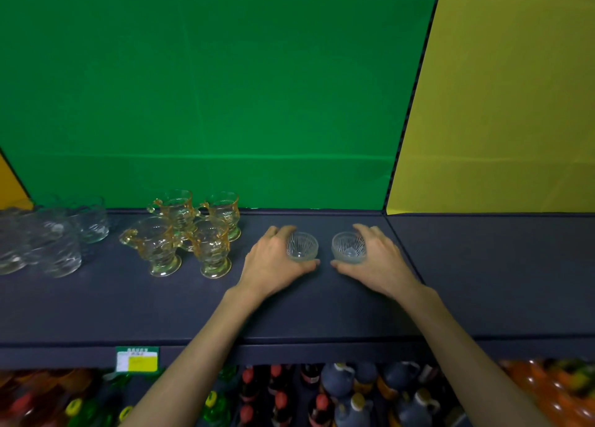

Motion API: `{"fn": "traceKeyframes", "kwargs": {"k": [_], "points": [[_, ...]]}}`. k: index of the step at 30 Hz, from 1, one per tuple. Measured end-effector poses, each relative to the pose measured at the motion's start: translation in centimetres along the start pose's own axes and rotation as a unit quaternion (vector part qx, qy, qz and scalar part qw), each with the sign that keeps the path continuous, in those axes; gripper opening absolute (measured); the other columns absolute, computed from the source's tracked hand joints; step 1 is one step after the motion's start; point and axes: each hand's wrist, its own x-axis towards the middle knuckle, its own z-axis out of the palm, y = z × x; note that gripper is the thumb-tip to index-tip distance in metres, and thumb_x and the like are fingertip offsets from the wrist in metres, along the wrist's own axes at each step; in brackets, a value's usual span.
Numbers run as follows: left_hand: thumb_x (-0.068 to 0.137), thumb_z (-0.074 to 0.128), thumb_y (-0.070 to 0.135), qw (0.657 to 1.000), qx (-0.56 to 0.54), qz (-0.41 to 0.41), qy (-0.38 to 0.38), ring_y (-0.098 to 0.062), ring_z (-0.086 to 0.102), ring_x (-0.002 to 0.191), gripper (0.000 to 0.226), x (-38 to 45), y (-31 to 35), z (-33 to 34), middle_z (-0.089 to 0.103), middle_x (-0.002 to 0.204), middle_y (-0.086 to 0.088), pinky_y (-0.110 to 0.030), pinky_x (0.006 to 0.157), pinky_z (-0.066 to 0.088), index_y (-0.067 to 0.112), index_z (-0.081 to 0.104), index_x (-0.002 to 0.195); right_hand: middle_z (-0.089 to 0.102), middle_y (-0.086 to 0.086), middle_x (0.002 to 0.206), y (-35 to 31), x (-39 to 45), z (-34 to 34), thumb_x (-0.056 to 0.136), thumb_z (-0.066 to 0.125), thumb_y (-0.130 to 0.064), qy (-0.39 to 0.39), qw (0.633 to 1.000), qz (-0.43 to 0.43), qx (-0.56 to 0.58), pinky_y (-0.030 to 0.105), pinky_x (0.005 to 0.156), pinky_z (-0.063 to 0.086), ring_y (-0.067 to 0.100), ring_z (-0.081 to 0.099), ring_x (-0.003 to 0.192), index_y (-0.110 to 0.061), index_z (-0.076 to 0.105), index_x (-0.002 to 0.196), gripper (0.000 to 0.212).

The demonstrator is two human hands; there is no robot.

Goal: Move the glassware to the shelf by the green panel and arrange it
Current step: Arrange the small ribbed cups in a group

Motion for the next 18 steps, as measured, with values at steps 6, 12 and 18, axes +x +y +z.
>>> {"fn": "traceKeyframes", "kwargs": {"k": [6,12,18], "points": [[0.064,0.086,0.054,0.994,-0.097,-0.002,0.046,-0.021,0.059,0.119,0.079,-1.1,-0.9,1.2,0.064,0.125,0.003,-0.032,0.096,0.044,0.024,0.059,0.132,0.056,0.000,0.118,0.9,-1.4,1.0,0.069,0.082,-0.041,0.039,0.997,0.003,0.063,0.031,0.089,0.043,0.022,0.056,0.112,-0.020,0.052,0.133,0.074],[0.049,0.096,0.050,0.970,-0.229,-0.068,0.053,-0.002,0.066,0.095,0.081,-2.8,-1.2,2.4,0.072,0.109,0.014,-0.024,0.087,0.051,0.027,0.061,0.119,0.065,-0.012,0.113,1.3,-3.6,1.7,0.068,0.088,-0.025,0.040,0.975,-0.003,0.218,0.021,0.084,0.050,0.002,0.063,0.100,-0.031,0.056,0.126,0.067],[0.050,0.097,0.046,0.959,-0.267,-0.069,0.067,0.012,0.064,0.084,0.072,-4.3,-1.1,3.0,0.072,0.096,0.018,-0.006,0.076,0.047,0.028,0.061,0.110,0.062,-0.019,0.121,1.8,-5.4,3.0,0.070,0.088,-0.025,0.050,0.961,0.007,0.270,0.025,0.091,0.050,0.001,0.060,0.110,-0.038,0.051,0.131,0.073]]}}
